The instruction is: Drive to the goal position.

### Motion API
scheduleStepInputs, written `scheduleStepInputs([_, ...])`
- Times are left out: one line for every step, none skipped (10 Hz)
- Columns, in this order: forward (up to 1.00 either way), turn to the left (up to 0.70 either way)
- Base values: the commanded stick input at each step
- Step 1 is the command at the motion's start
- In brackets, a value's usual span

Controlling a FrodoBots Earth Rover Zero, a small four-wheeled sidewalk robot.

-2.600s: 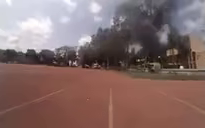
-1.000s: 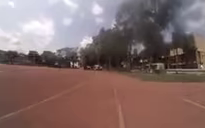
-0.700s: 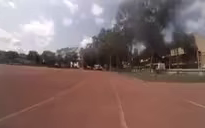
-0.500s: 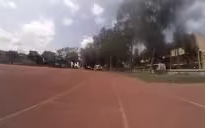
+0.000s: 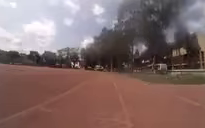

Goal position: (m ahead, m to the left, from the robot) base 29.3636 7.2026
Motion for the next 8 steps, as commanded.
scheduleStepInputs([0.7,0.0])
scheduleStepInputs([0.7,0.0])
scheduleStepInputs([0.7,0.0])
scheduleStepInputs([0.7,0.0])
scheduleStepInputs([0.7,0.0])
scheduleStepInputs([0.7,0.0])
scheduleStepInputs([0.7,0.0])
scheduleStepInputs([0.7,0.0])
